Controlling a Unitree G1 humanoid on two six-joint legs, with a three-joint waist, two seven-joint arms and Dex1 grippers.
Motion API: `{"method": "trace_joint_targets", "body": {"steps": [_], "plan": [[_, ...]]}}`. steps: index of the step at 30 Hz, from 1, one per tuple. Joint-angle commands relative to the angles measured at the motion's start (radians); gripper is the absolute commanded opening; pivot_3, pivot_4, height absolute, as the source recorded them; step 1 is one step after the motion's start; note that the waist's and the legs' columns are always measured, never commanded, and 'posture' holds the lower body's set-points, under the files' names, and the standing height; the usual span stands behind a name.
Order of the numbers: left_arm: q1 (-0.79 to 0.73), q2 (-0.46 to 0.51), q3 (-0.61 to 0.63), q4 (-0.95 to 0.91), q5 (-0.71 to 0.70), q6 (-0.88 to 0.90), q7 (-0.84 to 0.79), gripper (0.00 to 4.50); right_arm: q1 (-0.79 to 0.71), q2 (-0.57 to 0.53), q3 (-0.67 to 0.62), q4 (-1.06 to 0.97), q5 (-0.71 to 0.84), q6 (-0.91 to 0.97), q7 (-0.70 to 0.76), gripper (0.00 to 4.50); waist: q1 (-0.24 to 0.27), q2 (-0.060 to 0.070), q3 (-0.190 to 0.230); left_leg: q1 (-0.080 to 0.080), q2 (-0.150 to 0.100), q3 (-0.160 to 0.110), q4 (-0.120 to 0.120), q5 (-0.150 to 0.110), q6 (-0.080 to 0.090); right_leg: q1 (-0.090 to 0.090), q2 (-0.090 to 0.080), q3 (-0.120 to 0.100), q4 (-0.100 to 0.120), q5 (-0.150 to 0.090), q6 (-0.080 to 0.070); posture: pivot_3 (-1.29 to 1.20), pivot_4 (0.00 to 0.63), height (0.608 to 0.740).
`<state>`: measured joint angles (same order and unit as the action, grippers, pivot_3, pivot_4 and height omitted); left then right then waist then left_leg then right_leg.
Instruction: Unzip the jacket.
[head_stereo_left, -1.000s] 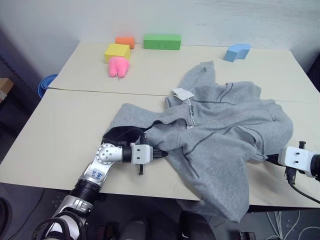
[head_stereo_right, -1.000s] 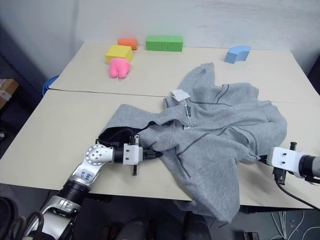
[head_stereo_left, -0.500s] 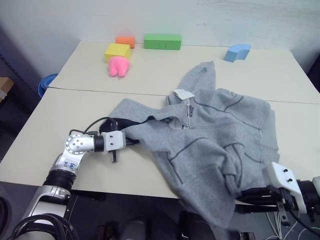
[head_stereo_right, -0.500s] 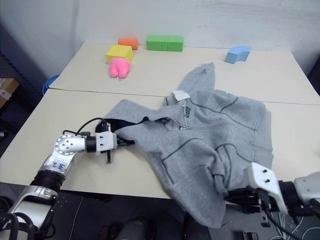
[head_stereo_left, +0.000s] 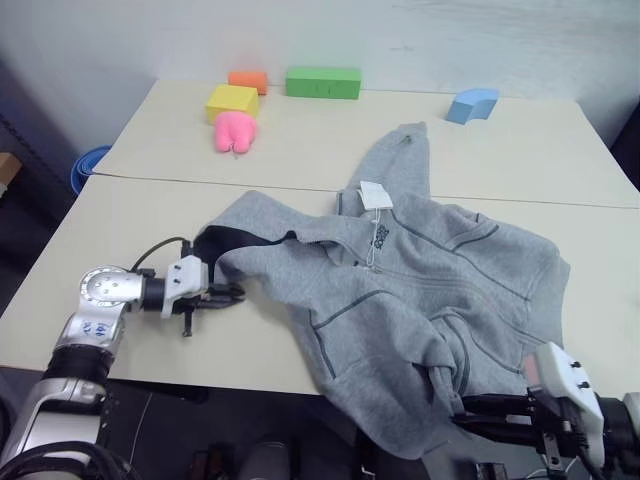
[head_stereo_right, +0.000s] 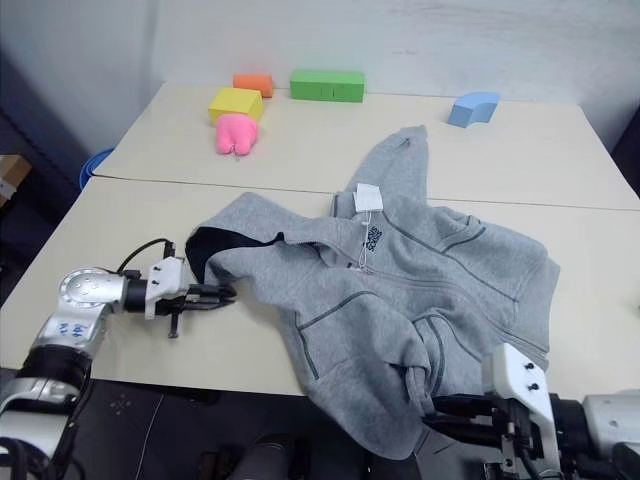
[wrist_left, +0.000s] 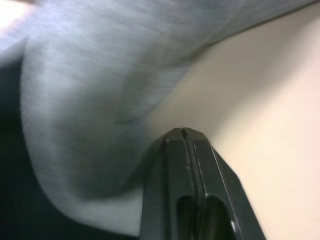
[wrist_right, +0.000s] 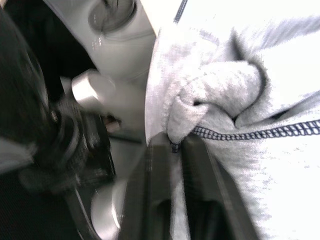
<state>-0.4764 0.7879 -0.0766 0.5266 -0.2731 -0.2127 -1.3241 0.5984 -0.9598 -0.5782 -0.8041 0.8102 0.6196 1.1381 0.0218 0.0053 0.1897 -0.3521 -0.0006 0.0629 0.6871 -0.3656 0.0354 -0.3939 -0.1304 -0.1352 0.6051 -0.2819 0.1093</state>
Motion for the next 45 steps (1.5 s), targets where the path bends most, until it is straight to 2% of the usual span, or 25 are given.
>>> {"method": "trace_joint_targets", "body": {"steps": [1, 3, 5, 7, 9, 11, 12, 13, 16, 20, 25, 28, 30, 34, 39, 44, 45], "plan": [[0.076, 0.074, 0.099, -0.294, -0.249, 0.441, -0.018, 1.40, -0.003, 0.055, -0.110, -0.068, 0.221, 0.015, -0.028, 1.78, 0.001, -0.001, 0.001, -0.001, 0.001, -0.001, 0.000, 0.000, 0.000, 0.000, 0.000, 0.001, -0.001, 0.000, 0.000, 0.00, 0.150, 0.740], [0.094, 0.096, 0.144, -0.382, -0.333, 0.601, 0.011, 1.94, 0.002, 0.039, -0.168, -0.073, 0.350, 0.058, -0.065, 2.34, 0.007, -0.001, 0.001, 0.000, -0.001, -0.001, 0.001, 0.000, 0.000, 0.001, -0.002, 0.003, -0.001, 0.000, 0.000, 0.00, 0.150, 0.740], [0.116, 0.112, 0.175, -0.443, -0.368, 0.686, 0.029, 2.54, -0.010, 0.000, -0.220, -0.054, 0.552, 0.093, -0.143, 2.99, 0.007, -0.001, 0.001, -0.001, -0.001, -0.005, 0.003, 0.000, 0.002, 0.004, -0.004, 0.002, -0.001, 0.000, 0.000, 0.00, 0.150, 0.740], [0.113, 0.091, 0.196, -0.491, -0.394, 0.731, 0.063, 3.19, -0.121, -0.068, -0.206, 0.017, 0.697, 0.097, -0.245, 3.72, 0.004, -0.001, 0.001, 0.000, -0.001, -0.005, 0.003, -0.001, 0.002, 0.004, -0.009, 0.003, -0.003, 0.000, 0.000, 0.00, 0.150, 0.740], [0.078, 0.038, 0.191, -0.512, -0.375, 0.703, 0.104, 3.77, -0.296, -0.116, -0.095, 0.090, 0.677, 0.085, -0.352, 4.35, -0.001, -0.001, 0.001, 0.001, -0.001, -0.005, 0.003, -0.001, 0.002, 0.004, -0.009, 0.003, -0.003, 0.000, 0.000, 0.00, 0.150, 0.740], [0.036, -0.020, 0.174, -0.511, -0.332, 0.643, 0.134, 4.37, -0.455, -0.140, 0.040, 0.137, 0.602, 0.097, -0.410, 4.38, 0.001, -0.001, 0.001, 0.000, -0.001, -0.004, 0.004, -0.001, 0.001, 0.003, -0.009, 0.003, -0.004, 0.000, 0.000, 0.00, 0.150, 0.740], [0.007, -0.053, 0.156, -0.496, -0.303, 0.605, 0.146, 4.49, -0.565, -0.126, 0.147, 0.175, 0.525, 0.113, -0.462, 4.38, 0.003, -0.001, 0.001, 0.000, -0.001, -0.004, 0.004, -0.001, 0.000, 0.002, -0.008, 0.003, -0.004, 0.000, 0.000, 0.00, 0.150, 0.740], [-0.021, -0.088, 0.138, -0.475, -0.271, 0.560, 0.161, 4.49, -0.668, -0.094, 0.248, 0.216, 0.463, 0.131, -0.510, 4.38, 0.002, -0.002, 0.001, -0.002, -0.001, -0.004, 0.004, -0.001, 0.000, 0.001, -0.007, 0.003, -0.001, 0.000, -0.001, 0.00, 0.150, 0.740], [-0.070, -0.152, 0.113, -0.427, -0.220, 0.488, 0.177, 4.49, -0.855, -0.024, 0.430, 0.304, 0.323, 0.173, -0.584, 4.38, 0.003, -0.002, 0.001, -0.005, -0.002, -0.002, 0.005, -0.001, -0.001, -0.001, -0.001, 0.001, 0.000, -0.001, -0.001, 0.00, 0.150, 0.740], [-0.142, -0.268, 0.092, -0.351, -0.163, 0.345, 0.220, 4.49, -1.108, 0.224, 0.624, 0.582, 0.004, 0.112, -0.785, 4.38, -0.001, -0.003, 0.000, -0.006, -0.002, 0.001, 0.006, -0.001, 0.000, -0.004, 0.000, -0.003, 0.002, 0.000, -0.001, 0.00, 0.150, 0.740], [-0.189, -0.345, 0.059, -0.273, -0.099, 0.240, 0.233, 4.49, -1.220, 0.371, 0.704, 0.765, -0.163, 0.062, -0.752, 4.38, 0.001, -0.003, 0.000, -0.010, -0.003, 0.002, 0.008, 0.000, 0.001, -0.008, -0.001, -0.004, 0.004, 0.001, 0.001, 0.00, 0.150, 0.740], [-0.211, -0.374, 0.043, -0.222, -0.061, 0.187, 0.241, 4.49, -1.267, 0.451, 0.704, 0.864, -0.224, 0.037, -0.744, 4.38, -0.002, -0.003, 0.000, -0.020, -0.003, 0.001, 0.012, 0.000, 0.002, -0.016, -0.001, -0.005, 0.006, 0.001, 0.002, 0.00, 0.150, 0.740], [-0.221, -0.385, 0.042, -0.201, -0.049, 0.167, 0.242, 4.49, -1.280, 0.481, 0.691, 0.888, -0.248, 0.020, -0.723, 4.38, -0.002, -0.003, 0.000, -0.020, -0.003, 0.002, 0.012, 0.000, 0.002, -0.017, -0.001, -0.005, 0.007, 0.001, 0.002, 0.00, 0.150, 0.740], [-0.231, -0.402, 0.030, -0.168, -0.020, 0.129, 0.246, 4.50, -1.279, 0.517, 0.663, 0.870, -0.236, 0.018, -0.654, 3.47, -0.006, -0.003, 0.000, -0.020, -0.003, 0.002, 0.012, 0.000, 0.002, -0.017, -0.001, -0.005, 0.008, 0.001, 0.002, 0.00, 0.150, 0.740], [-0.255, -0.426, 0.010, -0.107, 0.031, 0.075, 0.262, 4.50, -1.238, 0.510, 0.637, 0.818, -0.228, 0.032, -0.571, 1.78, -0.008, -0.003, 0.000, -0.020, -0.003, 0.001, 0.012, 0.000, 0.002, -0.017, -0.001, -0.005, 0.008, 0.001, 0.002, 0.00, 0.150, 0.740], [-0.306, -0.466, -0.018, 0.018, 0.101, -0.004, 0.300, 4.50, -1.206, 0.522, 0.585, 0.807, -0.223, 0.040, -0.564, 0.06, -0.005, -0.003, 0.000, -0.020, -0.003, 0.002, 0.012, 0.000, 0.002, -0.017, -0.001, -0.005, 0.008, 0.001, 0.002, 0.00, 0.150, 0.740], [-0.320, -0.478, -0.024, 0.050, 0.113, -0.019, 0.311, 4.50, -1.198, 0.522, 0.576, 0.803, -0.223, 0.037, -0.561, 0.06, -0.002, -0.003, 0.000, -0.020, -0.003, 0.002, 0.012, 0.000, 0.002, -0.017, -0.001, -0.005, 0.008, 0.001, 0.002, 0.00, 0.150, 0.740]]}}
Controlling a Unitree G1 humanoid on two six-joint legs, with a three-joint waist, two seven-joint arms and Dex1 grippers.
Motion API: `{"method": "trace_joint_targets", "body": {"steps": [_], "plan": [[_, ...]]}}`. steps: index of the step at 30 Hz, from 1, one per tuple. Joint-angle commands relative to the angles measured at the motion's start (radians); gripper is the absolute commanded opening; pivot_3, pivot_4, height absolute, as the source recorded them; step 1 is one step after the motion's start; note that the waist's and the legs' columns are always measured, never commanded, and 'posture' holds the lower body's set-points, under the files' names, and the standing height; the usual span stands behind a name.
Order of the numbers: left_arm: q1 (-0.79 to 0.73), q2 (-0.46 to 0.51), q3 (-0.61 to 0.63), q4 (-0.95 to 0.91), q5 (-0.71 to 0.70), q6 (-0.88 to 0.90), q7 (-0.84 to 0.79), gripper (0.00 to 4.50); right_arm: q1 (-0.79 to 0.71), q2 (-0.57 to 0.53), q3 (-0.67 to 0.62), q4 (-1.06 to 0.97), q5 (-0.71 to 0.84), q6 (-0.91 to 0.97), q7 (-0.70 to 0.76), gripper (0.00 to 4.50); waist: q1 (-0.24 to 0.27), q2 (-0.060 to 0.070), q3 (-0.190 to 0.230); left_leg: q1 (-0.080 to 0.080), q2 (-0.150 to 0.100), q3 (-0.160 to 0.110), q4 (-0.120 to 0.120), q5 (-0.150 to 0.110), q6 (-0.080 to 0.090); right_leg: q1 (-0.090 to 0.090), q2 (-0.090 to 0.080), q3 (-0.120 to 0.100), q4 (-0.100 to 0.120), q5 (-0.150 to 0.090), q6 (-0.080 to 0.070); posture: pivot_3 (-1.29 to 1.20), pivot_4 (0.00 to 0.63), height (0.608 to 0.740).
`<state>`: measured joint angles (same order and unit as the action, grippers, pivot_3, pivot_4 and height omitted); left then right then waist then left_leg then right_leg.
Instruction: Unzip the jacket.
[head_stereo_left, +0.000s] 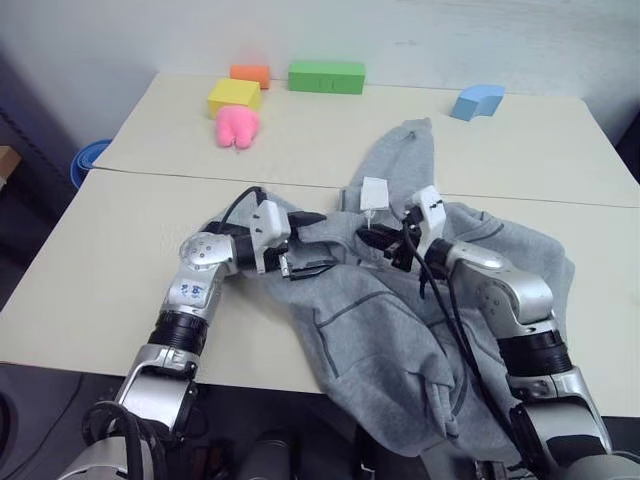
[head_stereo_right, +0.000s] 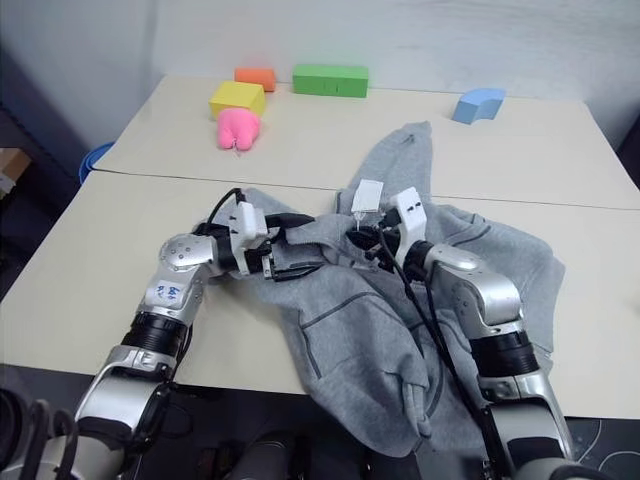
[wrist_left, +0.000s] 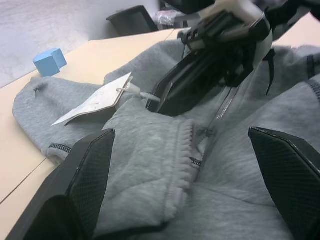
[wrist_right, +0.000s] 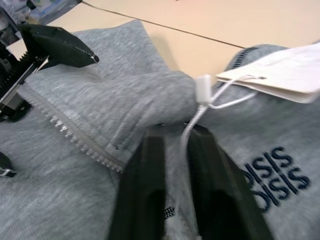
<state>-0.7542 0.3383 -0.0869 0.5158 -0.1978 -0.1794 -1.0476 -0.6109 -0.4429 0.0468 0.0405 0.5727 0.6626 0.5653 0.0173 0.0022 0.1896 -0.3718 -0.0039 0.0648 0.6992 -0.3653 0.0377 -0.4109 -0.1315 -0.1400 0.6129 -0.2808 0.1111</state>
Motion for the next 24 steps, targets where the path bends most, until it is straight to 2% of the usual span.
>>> {"method": "trace_joint_targets", "body": {"steps": [1, 7, 9, 11, 15, 19, 24], "plan": [[-0.053, -0.039, -0.023, 0.093, 0.056, -0.060, 0.044, 4.50, 0.020, 0.007, -0.061, -0.050, 0.019, -0.012, 0.017, 0.06, 0.004, 0.000, 0.000, 0.000, 0.000, 0.000, 0.000, 0.000, 0.000, 0.000, 0.000, 0.000, 0.000, 0.000, 0.000, 0.00, 0.150, 0.740], [-0.081, -0.044, -0.090, 0.260, 0.182, -0.096, 0.086, 4.50, 0.076, 0.009, -0.123, -0.129, 0.006, -0.087, 0.022, 0.06, 0.003, 0.000, 0.000, 0.000, 0.000, 0.001, 0.000, 0.000, 0.000, 0.000, 0.000, 0.000, 0.000, 0.000, 0.000, 0.00, 0.150, 0.740], [-0.058, -0.035, -0.110, 0.273, 0.201, -0.084, 0.068, 4.50, 0.101, -0.020, -0.120, -0.171, -0.080, -0.190, 0.007, 0.06, 0.003, 0.000, 0.000, 0.000, 0.000, 0.001, 0.000, 0.000, 0.000, 0.000, 0.000, 0.000, 0.000, 0.000, 0.000, 0.00, 0.150, 0.740], [-0.021, -0.022, -0.129, 0.267, 0.216, -0.053, 0.048, 4.50, 0.137, -0.106, -0.085, -0.212, -0.280, -0.333, -0.042, 0.06, 0.003, 0.001, 0.000, 0.001, 0.000, 0.001, 0.000, 0.000, 0.000, 0.000, 0.000, 0.001, 0.001, 0.000, 0.000, 0.00, 0.150, 0.740], [0.032, -0.002, -0.154, 0.241, 0.235, -0.041, 0.033, 4.50, 0.216, -0.246, -0.057, -0.219, -0.569, -0.555, -0.127, 0.06, 0.003, 0.001, -0.002, 0.002, 0.000, 0.002, -0.001, 0.000, 0.000, 0.000, 0.000, 0.002, 0.001, 0.000, 0.000, 0.00, 0.150, 0.740], [0.062, 0.025, -0.190, 0.235, 0.272, -0.007, 0.042, 4.50, 0.326, -0.327, -0.143, -0.212, -0.703, -0.677, -0.210, 0.06, -0.004, 0.001, -0.007, 0.004, 0.001, 0.004, -0.002, 0.000, 0.000, 0.001, 0.001, 0.003, 0.000, 0.000, 0.000, 0.00, 0.150, 0.740], [0.067, 0.051, -0.213, 0.256, 0.301, 0.012, 0.074, 4.50, 0.495, -0.387, -0.340, -0.217, -0.693, -0.689, -0.200, 0.06, -0.005, 0.001, -0.011, 0.010, 0.001, 0.005, -0.002, 0.000, 0.000, 0.006, 0.001, 0.005, 0.000, 0.000, 0.000, 0.00, 0.150, 0.740]]}}
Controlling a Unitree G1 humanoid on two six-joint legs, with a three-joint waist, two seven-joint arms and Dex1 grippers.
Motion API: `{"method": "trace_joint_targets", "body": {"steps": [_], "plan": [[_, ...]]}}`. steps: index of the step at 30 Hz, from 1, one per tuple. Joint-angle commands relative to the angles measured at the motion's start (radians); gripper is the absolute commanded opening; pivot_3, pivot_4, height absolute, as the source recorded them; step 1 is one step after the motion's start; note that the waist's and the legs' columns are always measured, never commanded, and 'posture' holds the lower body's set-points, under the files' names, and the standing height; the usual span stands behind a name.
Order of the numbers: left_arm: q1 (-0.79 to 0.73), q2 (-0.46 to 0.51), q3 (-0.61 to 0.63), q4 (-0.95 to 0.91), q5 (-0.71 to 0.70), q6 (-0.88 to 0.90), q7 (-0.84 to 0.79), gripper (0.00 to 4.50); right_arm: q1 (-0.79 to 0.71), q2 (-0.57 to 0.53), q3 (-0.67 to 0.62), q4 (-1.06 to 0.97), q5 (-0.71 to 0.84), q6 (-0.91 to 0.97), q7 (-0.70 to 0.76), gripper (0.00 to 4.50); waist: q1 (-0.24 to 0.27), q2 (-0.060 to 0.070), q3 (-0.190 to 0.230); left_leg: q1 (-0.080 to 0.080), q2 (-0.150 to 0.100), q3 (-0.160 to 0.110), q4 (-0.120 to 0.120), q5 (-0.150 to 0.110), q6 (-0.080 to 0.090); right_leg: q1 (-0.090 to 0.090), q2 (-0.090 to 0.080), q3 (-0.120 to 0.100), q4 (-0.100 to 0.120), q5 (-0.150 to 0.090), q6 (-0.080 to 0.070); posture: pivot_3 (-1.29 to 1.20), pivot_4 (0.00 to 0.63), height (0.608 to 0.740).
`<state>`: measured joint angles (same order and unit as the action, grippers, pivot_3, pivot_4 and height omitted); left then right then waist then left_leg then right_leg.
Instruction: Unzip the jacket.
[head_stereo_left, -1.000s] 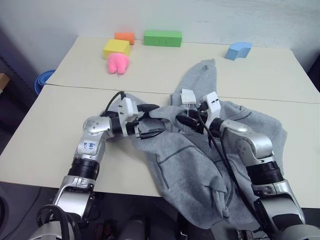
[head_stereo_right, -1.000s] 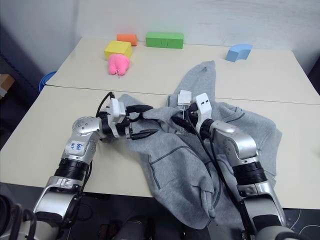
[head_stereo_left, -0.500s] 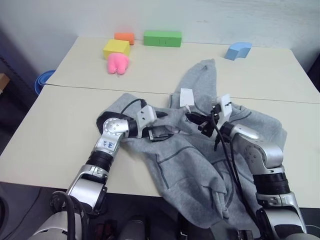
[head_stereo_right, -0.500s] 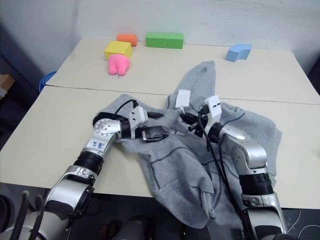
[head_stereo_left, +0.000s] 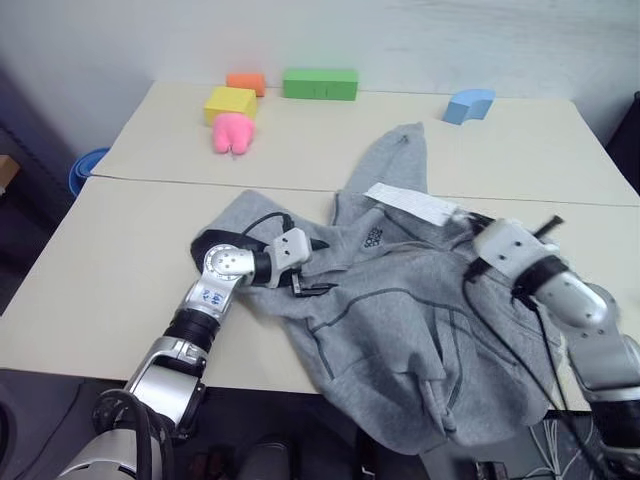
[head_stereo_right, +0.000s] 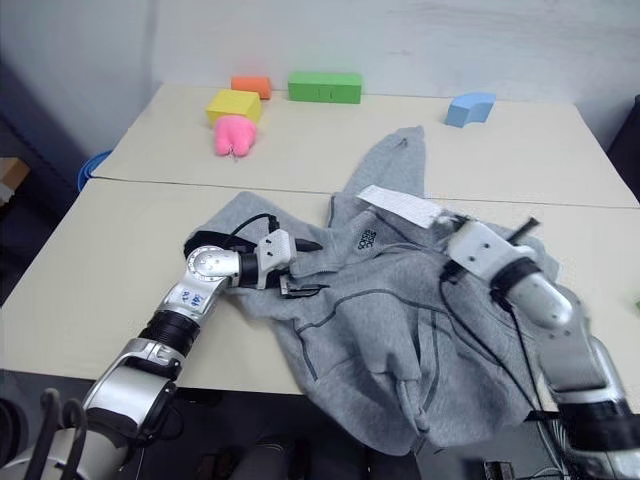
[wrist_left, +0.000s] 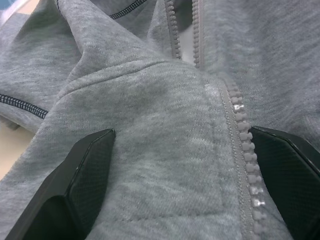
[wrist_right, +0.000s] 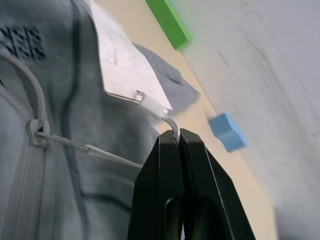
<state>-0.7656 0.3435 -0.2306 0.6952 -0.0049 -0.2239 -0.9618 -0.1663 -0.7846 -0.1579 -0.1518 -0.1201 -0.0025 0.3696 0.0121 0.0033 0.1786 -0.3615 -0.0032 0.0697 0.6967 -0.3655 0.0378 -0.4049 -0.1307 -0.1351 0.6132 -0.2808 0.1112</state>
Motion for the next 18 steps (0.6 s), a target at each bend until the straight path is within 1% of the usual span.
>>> {"method": "trace_joint_targets", "body": {"steps": [1, 2, 5, 7, 10, 13, 18], "plan": [[0.081, 0.049, -0.070, 0.072, 0.103, 0.062, -0.013, 4.50, 0.078, -0.055, -0.163, -0.025, 0.002, -0.029, 0.004, 0.06, -0.002, 0.000, 0.000, 0.005, 0.000, 0.000, -0.002, 0.000, 0.000, 0.006, 0.000, 0.000, -0.002, 0.000, 0.000, 0.00, 0.150, 0.740], [0.085, 0.055, -0.071, 0.067, 0.099, 0.065, -0.013, 4.50, 0.111, -0.063, -0.201, -0.026, 0.005, -0.029, 0.010, 0.06, -0.006, 0.000, -0.002, 0.011, 0.000, 0.000, -0.005, 0.000, 0.000, 0.012, 0.001, 0.000, -0.004, 0.000, 0.000, 0.00, 0.150, 0.740], [0.097, 0.076, -0.073, 0.064, 0.099, 0.067, -0.014, 4.50, 0.204, -0.082, -0.308, -0.010, 0.020, -0.038, 0.037, 0.06, -0.013, 0.000, -0.005, 0.017, 0.001, 0.001, -0.010, 0.000, 0.000, 0.015, 0.001, 0.001, -0.006, 0.000, 0.000, 0.00, 0.150, 0.740], [0.105, 0.091, -0.071, 0.069, 0.097, 0.065, -0.014, 4.50, 0.266, -0.086, -0.392, 0.029, 0.030, -0.046, 0.049, 0.06, -0.017, 0.002, -0.006, 0.026, 0.002, 0.003, -0.015, -0.001, -0.001, 0.021, 0.000, 0.002, -0.009, -0.001, -0.002, 0.00, 0.150, 0.740], [0.113, 0.112, -0.070, 0.067, 0.097, 0.061, -0.019, 4.50, 0.328, -0.092, -0.485, 0.105, 0.037, -0.069, 0.047, 0.06, -0.020, 0.003, -0.008, 0.029, 0.004, 0.003, -0.017, -0.002, -0.002, 0.028, 0.000, 0.003, -0.012, -0.001, -0.002, 0.00, 0.150, 0.740], [0.118, 0.137, -0.071, 0.078, 0.102, 0.049, -0.021, 4.50, 0.364, -0.110, -0.550, 0.175, 0.029, -0.100, 0.040, 0.06, -0.032, 0.006, -0.014, 0.029, 0.007, 0.003, -0.017, -0.003, -0.004, 0.029, -0.001, 0.006, -0.013, -0.002, -0.003, 0.00, 0.150, 0.740], [0.113, 0.177, -0.052, 0.119, 0.095, 0.031, -0.013, 4.50, 0.360, -0.134, -0.636, 0.265, 0.007, -0.123, -0.039, 0.06, -0.046, 0.009, -0.017, 0.034, 0.010, 0.004, -0.019, -0.004, -0.007, 0.030, 0.000, 0.011, -0.013, -0.004, -0.007, 0.00, 0.150, 0.740]]}}
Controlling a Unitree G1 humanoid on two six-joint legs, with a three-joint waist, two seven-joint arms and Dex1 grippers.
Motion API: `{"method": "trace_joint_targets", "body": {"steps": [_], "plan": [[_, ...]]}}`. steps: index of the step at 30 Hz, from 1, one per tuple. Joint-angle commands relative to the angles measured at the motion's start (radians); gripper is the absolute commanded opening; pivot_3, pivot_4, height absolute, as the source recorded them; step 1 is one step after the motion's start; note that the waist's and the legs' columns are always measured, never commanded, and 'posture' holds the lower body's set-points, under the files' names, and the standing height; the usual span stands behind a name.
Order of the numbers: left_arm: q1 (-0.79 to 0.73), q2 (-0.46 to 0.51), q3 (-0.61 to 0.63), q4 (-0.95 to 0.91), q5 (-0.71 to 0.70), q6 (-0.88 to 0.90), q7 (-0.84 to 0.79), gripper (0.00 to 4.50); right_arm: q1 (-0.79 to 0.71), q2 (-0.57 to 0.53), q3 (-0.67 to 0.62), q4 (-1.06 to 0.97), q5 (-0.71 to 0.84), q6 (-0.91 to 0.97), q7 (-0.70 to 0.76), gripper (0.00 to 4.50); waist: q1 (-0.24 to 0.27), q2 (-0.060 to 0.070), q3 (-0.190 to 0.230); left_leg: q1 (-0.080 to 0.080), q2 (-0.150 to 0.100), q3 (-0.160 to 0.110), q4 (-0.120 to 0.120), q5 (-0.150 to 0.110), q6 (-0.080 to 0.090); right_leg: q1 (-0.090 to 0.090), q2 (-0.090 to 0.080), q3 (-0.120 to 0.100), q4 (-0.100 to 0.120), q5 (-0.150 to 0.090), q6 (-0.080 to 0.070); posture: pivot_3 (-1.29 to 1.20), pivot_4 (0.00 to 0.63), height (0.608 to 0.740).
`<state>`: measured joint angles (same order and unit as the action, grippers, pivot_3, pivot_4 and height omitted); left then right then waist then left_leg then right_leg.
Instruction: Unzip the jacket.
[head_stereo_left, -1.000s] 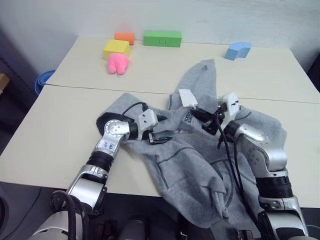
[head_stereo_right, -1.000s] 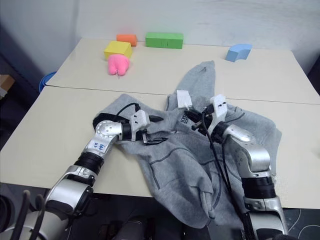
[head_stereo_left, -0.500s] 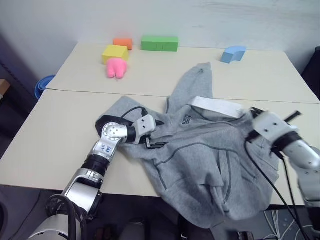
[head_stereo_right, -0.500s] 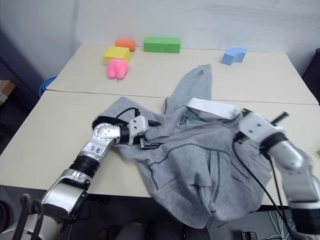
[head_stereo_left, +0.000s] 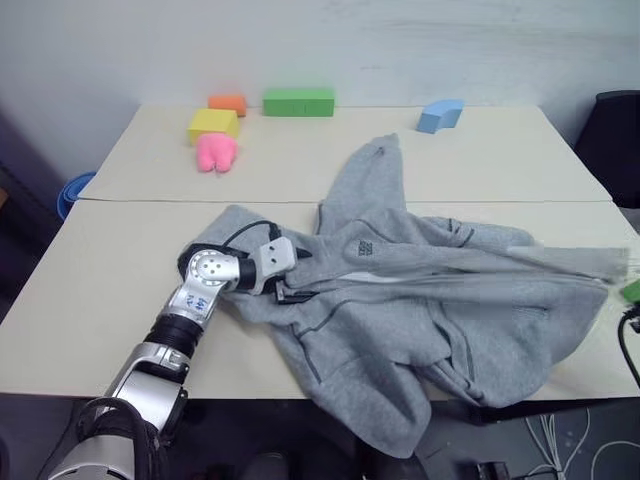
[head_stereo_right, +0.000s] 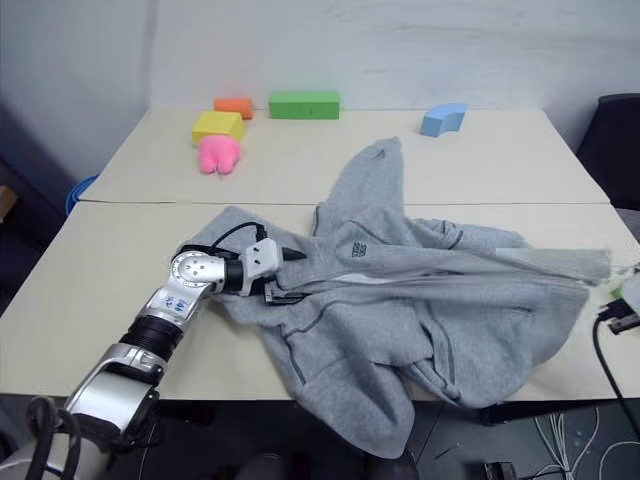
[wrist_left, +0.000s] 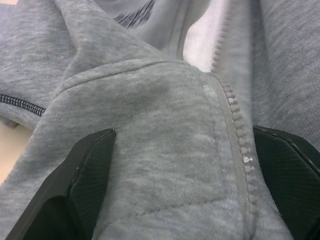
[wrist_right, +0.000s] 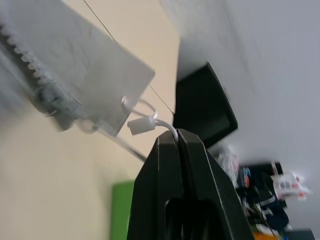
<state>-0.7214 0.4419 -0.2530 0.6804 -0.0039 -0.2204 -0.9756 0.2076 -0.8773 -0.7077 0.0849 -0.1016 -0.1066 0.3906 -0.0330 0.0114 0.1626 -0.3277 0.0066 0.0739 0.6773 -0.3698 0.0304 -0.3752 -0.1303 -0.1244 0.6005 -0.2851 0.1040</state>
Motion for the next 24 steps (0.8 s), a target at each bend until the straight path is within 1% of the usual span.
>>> {"method": "trace_joint_targets", "body": {"steps": [1, 3, 5, 7, 9, 10, 11, 12, 14, 15, 16, 17, 19, 21, 22, 23, 24], "plan": [[0.064, 0.093, -0.027, 0.149, 0.097, 0.017, 0.004, 4.50, -0.017, -0.053, -0.091, 0.046, -0.013, -0.005, -0.059, 0.06, -0.001, 0.001, -0.001, 0.003, 0.000, 0.002, -0.002, 0.000, 0.000, 0.000, 0.000, 0.002, 0.000, 0.000, 0.000, 0.00, 0.150, 0.740], [0.058, 0.113, -0.024, 0.172, 0.099, -0.001, 0.002, 4.50, -0.026, -0.072, -0.094, 0.073, -0.013, 0.004, -0.064, 0.06, -0.004, 0.001, -0.001, 0.012, 0.000, 0.008, -0.011, 0.002, -0.002, 0.003, 0.000, 0.009, -0.001, -0.001, -0.001, 0.00, 0.150, 0.740], [0.057, 0.126, -0.020, 0.186, 0.088, -0.029, -0.016, 4.50, -0.054, -0.083, -0.090, 0.092, 0.004, 0.010, -0.064, 0.06, -0.007, 0.002, -0.001, 0.015, 0.002, 0.011, -0.013, 0.002, -0.004, 0.002, 0.002, 0.012, 0.001, -0.002, -0.003, 0.00, 0.150, 0.740], [0.066, 0.121, 0.004, 0.160, 0.035, -0.055, -0.066, 4.50, -0.088, -0.068, -0.062, 0.075, 0.091, 0.063, 0.014, 0.06, -0.011, 0.002, -0.002, 0.017, 0.005, 0.014, -0.013, 0.001, -0.006, 0.001, 0.005, 0.015, 0.002, -0.003, -0.003, 0.00, 0.150, 0.740], [0.078, 0.110, 0.043, 0.117, -0.034, -0.034, -0.123, 4.50, -0.110, -0.020, -0.040, 0.019, 0.209, 0.132, 0.095, 0.06, -0.013, 0.003, -0.002, 0.018, 0.007, 0.016, -0.014, 0.000, -0.007, 0.001, 0.007, 0.018, 0.002, -0.003, -0.005, 0.00, 0.150, 0.740], [0.084, 0.106, 0.061, 0.098, -0.061, -0.017, -0.145, 4.50, -0.108, -0.005, -0.030, -0.005, 0.249, 0.169, 0.127, 0.41, -0.014, 0.002, -0.002, 0.019, 0.008, 0.017, -0.014, 0.000, -0.008, 0.000, 0.007, 0.018, 0.003, -0.004, -0.006, 0.00, 0.150, 0.740], [0.093, 0.103, 0.085, 0.064, -0.104, 0.041, -0.171, 4.50, -0.105, 0.008, -0.022, -0.021, 0.262, 0.168, 0.139, 0.58, -0.013, 0.003, -0.002, 0.019, 0.010, 0.017, -0.014, -0.001, -0.009, 0.000, 0.009, 0.018, 0.002, -0.004, -0.006, 0.00, 0.150, 0.740], [0.101, 0.102, 0.106, 0.034, -0.137, 0.088, -0.187, 4.50, -0.100, 0.015, -0.017, -0.033, 0.269, 0.169, 0.148, 0.87, -0.013, 0.004, -0.002, 0.019, 0.011, 0.017, -0.014, -0.002, -0.009, -0.001, 0.011, 0.018, 0.003, -0.004, -0.007, 0.00, 0.150, 0.740], [0.138, 0.118, 0.161, -0.075, -0.235, 0.175, -0.251, 4.50, -0.069, 0.046, -0.027, -0.086, 0.379, 0.225, 0.238, 1.59, -0.007, 0.005, -0.003, 0.019, 0.012, 0.017, -0.014, -0.002, -0.010, -0.005, 0.013, 0.018, 0.006, -0.004, -0.007, 0.00, 0.150, 0.740], [0.158, 0.132, 0.189, -0.132, -0.281, 0.214, -0.276, 4.50, -0.043, 0.059, -0.040, -0.121, 0.445, 0.250, 0.296, 1.98, -0.003, 0.005, -0.003, 0.016, 0.012, 0.017, -0.014, -0.002, -0.010, -0.008, 0.013, 0.018, 0.006, -0.004, -0.007, 0.00, 0.150, 0.740], [0.176, 0.145, 0.215, -0.185, -0.321, 0.253, -0.295, 4.50, -0.020, 0.064, -0.053, -0.149, 0.490, 0.272, 0.337, 2.25, 0.001, 0.003, -0.002, 0.010, 0.012, 0.018, -0.012, -0.002, -0.009, -0.013, 0.014, 0.019, 0.007, -0.004, -0.007, 0.00, 0.150, 0.740], [0.198, 0.165, 0.247, -0.253, -0.376, 0.305, -0.319, 4.50, 0.002, 0.060, -0.068, -0.169, 0.513, 0.270, 0.372, 2.64, 0.004, 0.002, -0.001, 0.006, 0.012, 0.018, -0.011, -0.002, -0.009, -0.019, 0.014, 0.020, 0.009, -0.004, -0.007, 0.00, 0.150, 0.740], [0.240, 0.233, 0.296, -0.391, -0.464, 0.438, -0.354, 4.50, 0.008, 0.048, -0.103, -0.196, 0.548, 0.224, 0.417, 3.30, 0.006, 0.000, 0.002, 0.002, 0.012, 0.019, -0.009, -0.002, -0.009, -0.021, 0.014, 0.020, 0.010, -0.004, -0.007, 0.00, 0.150, 0.740], [0.269, 0.287, 0.329, -0.479, -0.510, 0.542, -0.349, 4.50, 0.019, 0.012, -0.112, -0.239, 0.592, 0.262, 0.479, 4.01, 0.008, 0.000, 0.004, -0.001, 0.011, 0.017, -0.004, -0.002, -0.007, -0.022, 0.014, 0.019, 0.010, -0.004, -0.006, 0.00, 0.150, 0.740], [0.285, 0.305, 0.347, -0.503, -0.513, 0.549, -0.338, 4.50, 0.024, 0.006, -0.113, -0.271, 0.641, 0.272, 0.536, 4.31, 0.008, 0.001, 0.004, -0.005, 0.012, 0.016, 0.001, -0.004, -0.005, -0.022, 0.013, 0.019, 0.010, -0.003, -0.006, 0.00, 0.150, 0.740], [0.303, 0.319, 0.363, -0.522, -0.507, 0.538, -0.325, 4.50, 0.024, 0.001, -0.109, -0.302, 0.682, 0.295, 0.565, 4.41, 0.009, 0.000, 0.005, -0.005, 0.012, 0.016, 0.003, -0.004, -0.005, -0.022, 0.013, 0.020, 0.010, -0.003, -0.005, 0.00, 0.150, 0.740], [0.324, 0.333, 0.378, -0.531, -0.484, 0.509, -0.308, 4.50, 0.021, 0.006, -0.104, -0.346, 0.760, 0.350, 0.578, 4.41, 0.010, 0.000, 0.005, -0.005, 0.011, 0.016, 0.004, -0.005, -0.004, -0.022, 0.012, 0.020, 0.007, -0.003, -0.005, 0.00, 0.150, 0.740]]}}
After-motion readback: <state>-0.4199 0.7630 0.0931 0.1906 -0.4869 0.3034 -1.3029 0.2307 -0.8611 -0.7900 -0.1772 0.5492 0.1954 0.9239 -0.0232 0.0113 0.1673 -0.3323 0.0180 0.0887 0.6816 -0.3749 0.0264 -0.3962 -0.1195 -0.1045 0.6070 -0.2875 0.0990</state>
